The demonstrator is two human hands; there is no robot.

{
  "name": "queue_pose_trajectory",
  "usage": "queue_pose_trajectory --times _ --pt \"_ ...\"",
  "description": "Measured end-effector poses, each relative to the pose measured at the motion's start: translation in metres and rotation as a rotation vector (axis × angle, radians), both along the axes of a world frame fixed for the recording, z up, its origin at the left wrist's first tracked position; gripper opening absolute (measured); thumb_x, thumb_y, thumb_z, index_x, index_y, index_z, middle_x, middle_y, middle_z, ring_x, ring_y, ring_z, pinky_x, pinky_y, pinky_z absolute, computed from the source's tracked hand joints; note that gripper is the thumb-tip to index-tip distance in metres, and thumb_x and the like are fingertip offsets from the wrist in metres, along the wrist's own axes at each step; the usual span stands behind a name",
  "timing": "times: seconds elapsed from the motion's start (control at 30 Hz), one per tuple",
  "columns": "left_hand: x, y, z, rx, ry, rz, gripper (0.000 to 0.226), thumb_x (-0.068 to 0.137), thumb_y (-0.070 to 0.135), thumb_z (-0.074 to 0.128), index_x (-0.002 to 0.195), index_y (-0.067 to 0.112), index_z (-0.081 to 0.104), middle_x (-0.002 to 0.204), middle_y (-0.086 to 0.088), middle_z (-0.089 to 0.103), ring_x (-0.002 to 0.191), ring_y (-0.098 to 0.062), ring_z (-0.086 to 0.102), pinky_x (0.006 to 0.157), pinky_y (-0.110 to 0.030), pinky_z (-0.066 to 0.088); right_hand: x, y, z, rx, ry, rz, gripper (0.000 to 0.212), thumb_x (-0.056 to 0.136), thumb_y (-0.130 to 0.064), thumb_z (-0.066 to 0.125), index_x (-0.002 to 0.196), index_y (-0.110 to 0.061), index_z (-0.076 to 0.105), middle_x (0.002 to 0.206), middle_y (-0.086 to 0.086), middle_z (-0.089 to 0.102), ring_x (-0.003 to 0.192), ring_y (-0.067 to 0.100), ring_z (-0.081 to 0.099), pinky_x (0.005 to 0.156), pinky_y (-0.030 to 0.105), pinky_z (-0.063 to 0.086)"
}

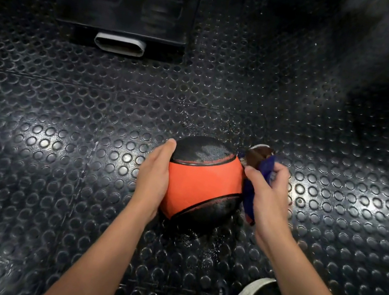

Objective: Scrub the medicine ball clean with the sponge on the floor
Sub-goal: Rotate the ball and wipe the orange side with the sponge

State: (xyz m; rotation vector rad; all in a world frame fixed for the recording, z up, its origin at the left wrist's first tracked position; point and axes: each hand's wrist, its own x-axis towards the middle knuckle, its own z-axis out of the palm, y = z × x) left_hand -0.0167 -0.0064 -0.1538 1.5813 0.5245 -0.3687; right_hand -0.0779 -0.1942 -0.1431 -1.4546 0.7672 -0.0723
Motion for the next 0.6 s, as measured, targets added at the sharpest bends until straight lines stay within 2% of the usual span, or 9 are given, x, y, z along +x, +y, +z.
queue_pose_trajectory --times 0.03,0.1,0.23,0.27,0.33,0.4,0.43,0.53,0.6 --pt "0.001 0.001 0.000 -0.010 0.005 -0.004 0.046 0.091 0.068 0.057 0.105 0.030 0.081 0.108 0.006 0.081 0.109 -0.022 0.074 0.107 -0.053 0.053 0.003 0.001 0.002 -0.015 0.041 -0.028 0.005 0.099 -0.025 0.060 0.094 -0.024 0.057 0.081 -0.005 0.062 0.071 0.015 0.055 0.066 0.032 0.042" --pt "0.005 0.003 -0.004 -0.021 0.028 -0.027 0.054 0.084 0.075 0.056 0.106 0.033 0.080 0.111 0.004 0.081 0.111 -0.025 0.073 0.108 -0.056 0.052 0.009 -0.002 0.003 0.114 0.109 -0.120 0.023 0.099 -0.022 0.047 0.076 -0.019 0.054 0.063 -0.002 0.056 0.059 0.018 0.049 0.058 0.031 0.037" --pt "0.012 0.004 -0.009 -0.021 0.068 -0.060 0.063 0.081 0.082 0.053 0.105 0.029 0.079 0.110 -0.003 0.079 0.110 -0.033 0.073 0.108 -0.062 0.050 0.016 0.000 0.012 0.340 0.030 -0.155 0.045 0.106 -0.030 0.039 0.071 -0.019 0.066 0.062 0.000 0.066 0.061 0.022 0.060 0.057 0.028 0.045" --pt "0.014 0.003 -0.009 -0.020 0.073 -0.059 0.064 0.081 0.082 0.054 0.103 0.028 0.078 0.109 -0.003 0.079 0.107 -0.032 0.073 0.107 -0.062 0.051 0.015 0.006 0.012 0.307 0.003 -0.104 0.047 0.109 -0.037 0.037 0.080 -0.019 0.070 0.070 -0.001 0.072 0.066 0.018 0.066 0.061 0.026 0.051" --pt "0.018 0.001 -0.009 -0.022 0.101 -0.057 0.064 0.078 0.082 0.056 0.102 0.028 0.079 0.108 -0.003 0.079 0.104 -0.031 0.073 0.107 -0.060 0.052 0.012 0.021 0.005 0.086 0.056 0.066 0.053 0.108 -0.058 0.031 0.113 -0.024 0.072 0.107 -0.004 0.076 0.098 0.012 0.070 0.088 0.030 0.055" --pt "0.021 0.001 -0.007 -0.037 0.129 -0.051 0.067 0.074 0.081 0.056 0.106 0.027 0.080 0.113 -0.008 0.080 0.109 -0.034 0.074 0.106 -0.058 0.053 0.008 0.033 -0.006 -0.162 0.074 0.110 0.059 0.105 -0.067 0.027 0.138 -0.033 0.062 0.136 -0.010 0.065 0.128 0.012 0.057 0.111 0.038 0.042" --pt "0.022 0.001 -0.005 -0.045 0.136 -0.045 0.069 0.074 0.080 0.056 0.109 0.026 0.080 0.116 -0.011 0.079 0.110 -0.034 0.074 0.106 -0.058 0.053 0.009 0.035 -0.010 -0.184 0.071 0.070 0.057 0.106 -0.065 0.026 0.139 -0.033 0.061 0.136 -0.010 0.064 0.130 0.012 0.055 0.113 0.038 0.041" --pt "0.024 -0.001 -0.003 -0.062 0.141 -0.043 0.074 0.072 0.078 0.055 0.113 0.021 0.078 0.115 -0.010 0.079 0.106 -0.033 0.074 0.102 -0.052 0.056 0.026 0.024 -0.026 0.242 0.089 -0.106 0.046 0.111 -0.049 0.030 0.110 -0.027 0.070 0.100 -0.011 0.080 0.111 0.016 0.067 0.100 0.032 0.051" --pt "0.027 -0.004 -0.003 -0.057 0.156 -0.023 0.075 0.072 0.077 0.056 0.110 0.016 0.077 0.104 -0.006 0.079 0.095 -0.028 0.071 0.092 -0.046 0.057 0.033 0.012 -0.030 0.375 0.207 -0.065 0.051 0.111 -0.051 0.030 0.108 -0.022 0.073 0.094 -0.002 0.082 0.105 0.020 0.072 0.092 0.034 0.054"
